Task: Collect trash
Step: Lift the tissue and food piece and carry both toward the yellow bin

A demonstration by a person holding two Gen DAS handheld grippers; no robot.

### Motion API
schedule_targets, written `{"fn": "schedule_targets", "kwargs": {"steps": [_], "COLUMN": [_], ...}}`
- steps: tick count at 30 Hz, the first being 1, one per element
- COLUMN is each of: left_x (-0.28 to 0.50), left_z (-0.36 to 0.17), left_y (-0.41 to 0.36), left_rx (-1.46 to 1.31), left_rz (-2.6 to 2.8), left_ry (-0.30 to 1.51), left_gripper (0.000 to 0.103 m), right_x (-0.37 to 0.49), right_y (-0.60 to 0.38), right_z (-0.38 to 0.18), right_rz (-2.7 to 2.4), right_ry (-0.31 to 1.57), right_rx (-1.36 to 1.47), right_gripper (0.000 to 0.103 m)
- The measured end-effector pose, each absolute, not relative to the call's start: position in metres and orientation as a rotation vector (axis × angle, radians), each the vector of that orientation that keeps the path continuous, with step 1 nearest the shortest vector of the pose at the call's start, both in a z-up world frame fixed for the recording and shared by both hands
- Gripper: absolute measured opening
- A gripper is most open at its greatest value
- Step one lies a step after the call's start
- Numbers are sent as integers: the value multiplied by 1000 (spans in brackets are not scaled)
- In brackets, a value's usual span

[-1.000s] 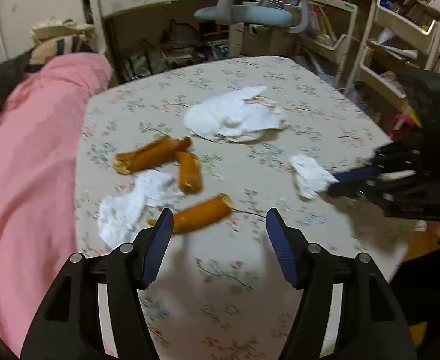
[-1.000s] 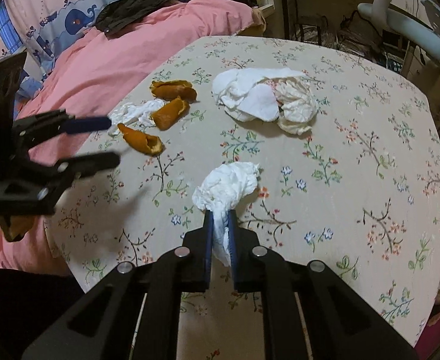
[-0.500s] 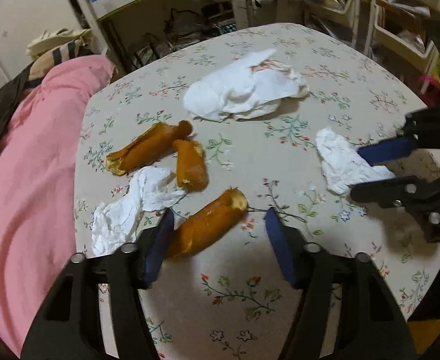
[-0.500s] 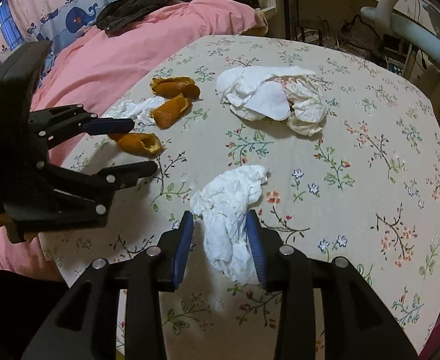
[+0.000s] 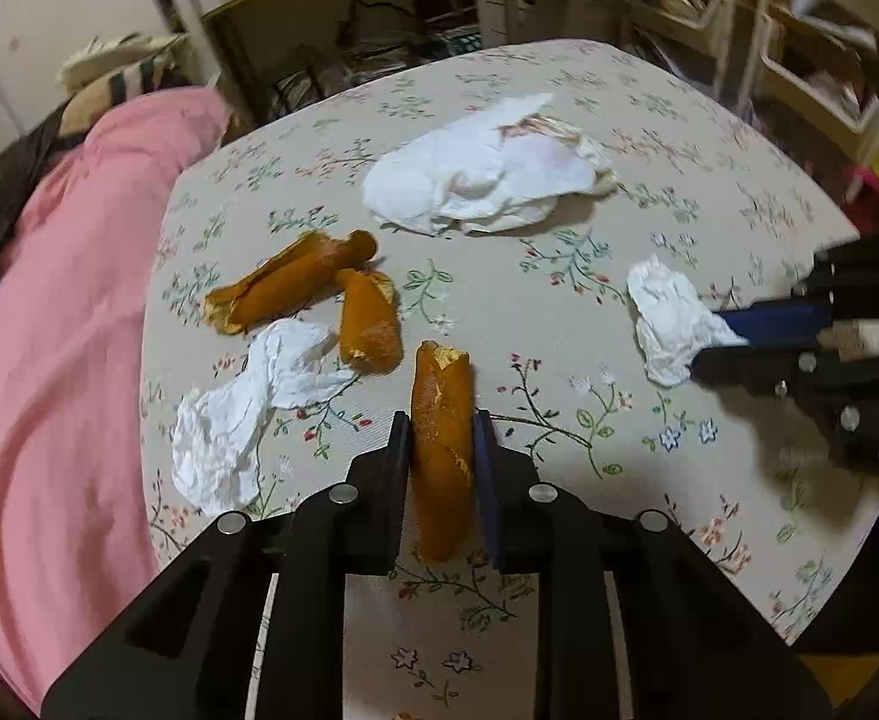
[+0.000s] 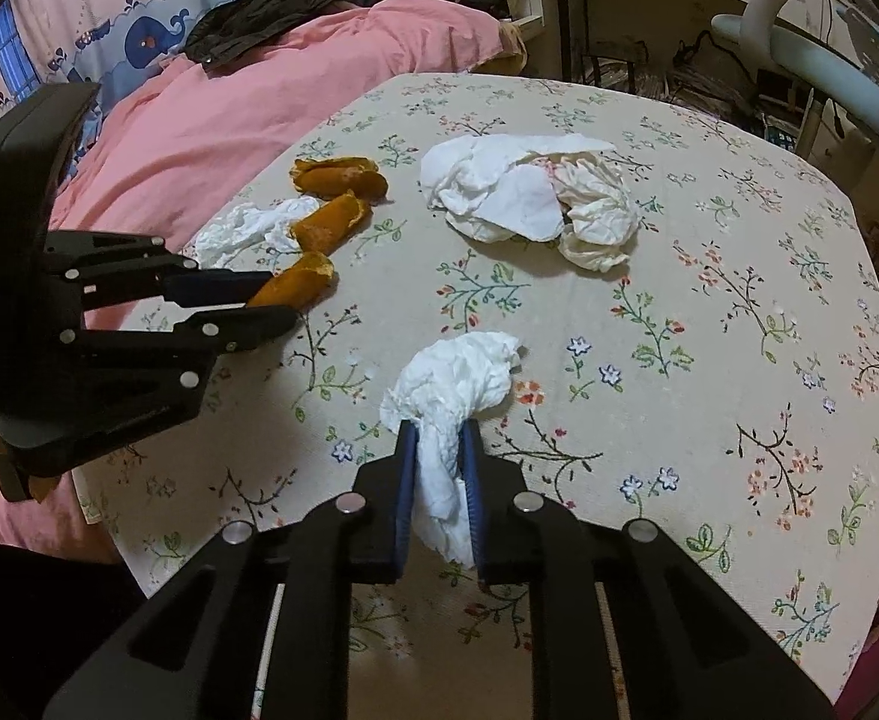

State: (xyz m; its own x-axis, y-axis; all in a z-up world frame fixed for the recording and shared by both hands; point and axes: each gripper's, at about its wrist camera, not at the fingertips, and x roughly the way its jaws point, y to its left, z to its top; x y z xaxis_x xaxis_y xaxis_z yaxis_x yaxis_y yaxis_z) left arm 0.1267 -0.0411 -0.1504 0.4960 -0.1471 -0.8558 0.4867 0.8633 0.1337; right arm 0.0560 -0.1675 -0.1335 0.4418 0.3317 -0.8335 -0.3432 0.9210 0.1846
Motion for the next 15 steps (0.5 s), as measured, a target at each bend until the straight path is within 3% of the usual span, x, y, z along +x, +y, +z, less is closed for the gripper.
{"fn": "schedule_targets", "kwargs": {"steps": [15], "left_x": [85], "left_z": [-101], "left_y": [-12], "left_rx": [86], "left_rz": [-404], "left_ry": [887], "left_gripper": [18], "right_x": [44], "right_y": [-162], "right_z": [-99], "right_rz": [449], "right_ry": [945], "right_rx": [88], "right_gripper": [16]}}
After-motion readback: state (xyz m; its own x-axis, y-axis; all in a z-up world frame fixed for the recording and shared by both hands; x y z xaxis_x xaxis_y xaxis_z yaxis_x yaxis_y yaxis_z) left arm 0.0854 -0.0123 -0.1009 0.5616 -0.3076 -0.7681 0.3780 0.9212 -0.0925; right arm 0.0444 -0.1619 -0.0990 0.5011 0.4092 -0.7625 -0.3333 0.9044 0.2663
